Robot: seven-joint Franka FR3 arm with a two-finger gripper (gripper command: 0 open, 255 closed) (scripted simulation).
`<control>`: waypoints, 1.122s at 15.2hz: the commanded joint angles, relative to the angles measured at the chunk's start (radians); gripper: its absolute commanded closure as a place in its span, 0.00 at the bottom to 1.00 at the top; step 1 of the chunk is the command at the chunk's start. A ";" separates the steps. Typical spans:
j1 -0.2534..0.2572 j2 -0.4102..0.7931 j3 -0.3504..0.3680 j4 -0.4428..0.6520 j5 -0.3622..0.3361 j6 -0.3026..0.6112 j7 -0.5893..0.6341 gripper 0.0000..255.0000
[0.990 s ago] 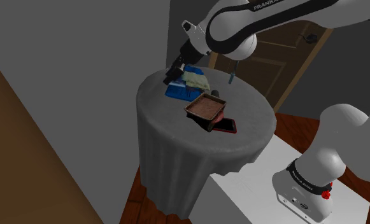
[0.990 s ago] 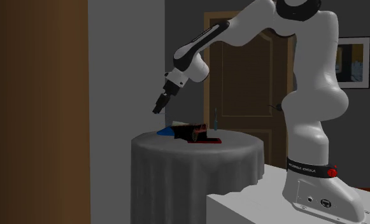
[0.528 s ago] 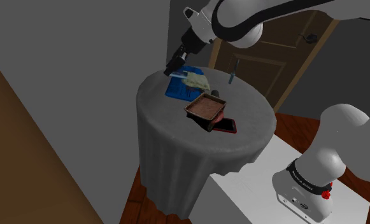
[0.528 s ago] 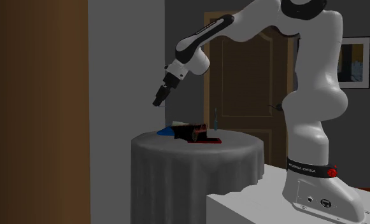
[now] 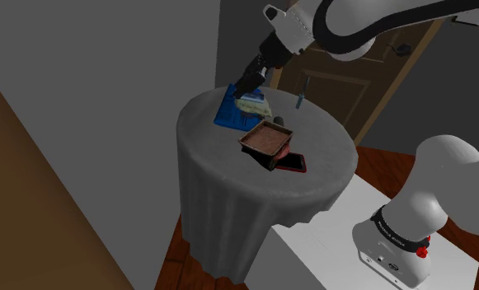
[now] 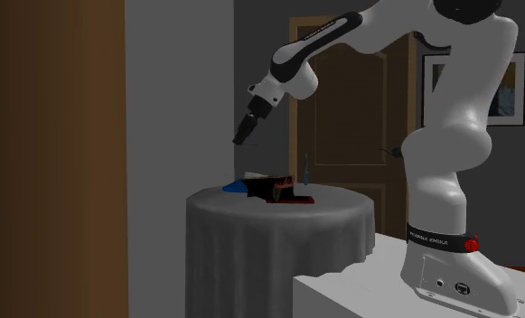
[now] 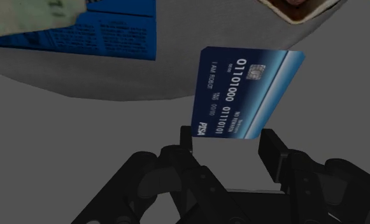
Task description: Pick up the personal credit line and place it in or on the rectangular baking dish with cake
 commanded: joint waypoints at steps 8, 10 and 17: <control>-0.064 -0.303 0.027 -0.239 -0.060 -0.064 0.030 1.00; -0.058 -0.294 0.022 -0.259 -0.053 -0.034 0.020 1.00; -0.028 -0.251 -0.002 -0.324 -0.022 0.075 -0.021 1.00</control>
